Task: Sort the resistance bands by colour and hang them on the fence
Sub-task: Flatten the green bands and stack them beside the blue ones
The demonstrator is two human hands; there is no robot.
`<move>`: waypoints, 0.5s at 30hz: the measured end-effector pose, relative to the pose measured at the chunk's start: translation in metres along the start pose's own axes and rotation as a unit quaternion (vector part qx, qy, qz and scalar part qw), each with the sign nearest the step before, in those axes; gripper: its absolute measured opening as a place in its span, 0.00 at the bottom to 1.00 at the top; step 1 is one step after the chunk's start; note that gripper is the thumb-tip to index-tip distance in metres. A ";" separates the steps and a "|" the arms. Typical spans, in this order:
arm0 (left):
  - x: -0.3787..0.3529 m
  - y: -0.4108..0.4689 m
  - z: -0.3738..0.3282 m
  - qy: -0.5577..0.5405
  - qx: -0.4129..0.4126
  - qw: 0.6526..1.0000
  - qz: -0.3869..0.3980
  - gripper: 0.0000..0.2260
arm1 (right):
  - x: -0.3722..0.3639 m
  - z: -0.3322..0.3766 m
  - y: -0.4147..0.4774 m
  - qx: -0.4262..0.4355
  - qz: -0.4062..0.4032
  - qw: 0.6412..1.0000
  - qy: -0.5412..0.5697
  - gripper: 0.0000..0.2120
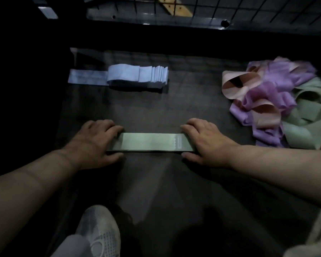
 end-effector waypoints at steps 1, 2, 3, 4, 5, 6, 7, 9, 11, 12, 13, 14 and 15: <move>0.005 0.004 -0.004 -0.003 0.008 1.000 -0.012 0.33 | 0.006 -0.009 -0.004 -0.017 -0.013 1.000 0.004 0.37; 0.010 0.009 -0.009 -0.008 0.012 1.000 -0.024 0.32 | 0.012 -0.019 -0.009 -0.030 -0.026 0.999 0.001 0.35; 0.014 0.014 -0.014 -0.011 0.015 0.999 -0.037 0.31 | 0.017 -0.031 -0.015 -0.041 -0.037 0.998 -0.017 0.32; 0.019 0.023 -0.023 -0.016 0.012 0.999 -0.047 0.30 | 0.023 -0.050 -0.023 -0.055 -0.043 0.997 -0.046 0.30; 0.024 0.031 -0.033 -0.022 0.007 0.998 -0.055 0.29 | 0.026 -0.074 -0.032 -0.079 -0.044 0.993 -0.078 0.31; 0.031 0.043 -0.047 -0.030 -0.004 0.997 -0.067 0.28 | 0.031 -0.102 -0.044 -0.111 -0.042 0.987 -0.110 0.33; 0.037 0.054 -0.062 -0.040 -0.015 0.996 -0.079 0.27 | 0.037 -0.128 -0.055 -0.145 -0.040 0.980 -0.130 0.36; 0.051 0.074 -0.099 -0.053 -0.052 0.992 -0.101 0.25 | 0.051 -0.175 -0.080 -0.221 -0.037 0.965 -0.137 0.38; 0.064 0.091 -0.138 -0.058 -0.102 0.988 -0.103 0.24 | 0.052 -0.208 -0.109 -0.290 0.025 0.951 -0.103 0.36; 0.069 0.099 -0.156 -0.058 -0.128 0.985 -0.096 0.23 | 0.051 -0.218 -0.120 -0.302 0.042 0.950 -0.069 0.33; 0.073 0.106 -0.173 -0.056 -0.150 0.984 -0.078 0.24 | 0.050 -0.222 -0.128 -0.302 0.041 0.952 -0.029 0.29; 0.078 0.113 -0.193 -0.054 -0.171 0.983 -0.046 0.25 | 0.052 -0.223 -0.134 -0.293 0.028 0.956 0.016 0.24; 0.080 0.120 -0.212 -0.052 -0.189 0.980 -0.012 0.26 | 0.056 -0.221 -0.137 -0.281 0.006 0.958 0.057 0.20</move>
Point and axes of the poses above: each hand's wrist, its own y-axis towards the middle knuckle, its own x-axis out of the back of the hand, z = x × y, the point moved 10 cm from there along y, towards the middle knuckle, and after that the axes turned 14 degrees about -z, right-handed, at the moved point
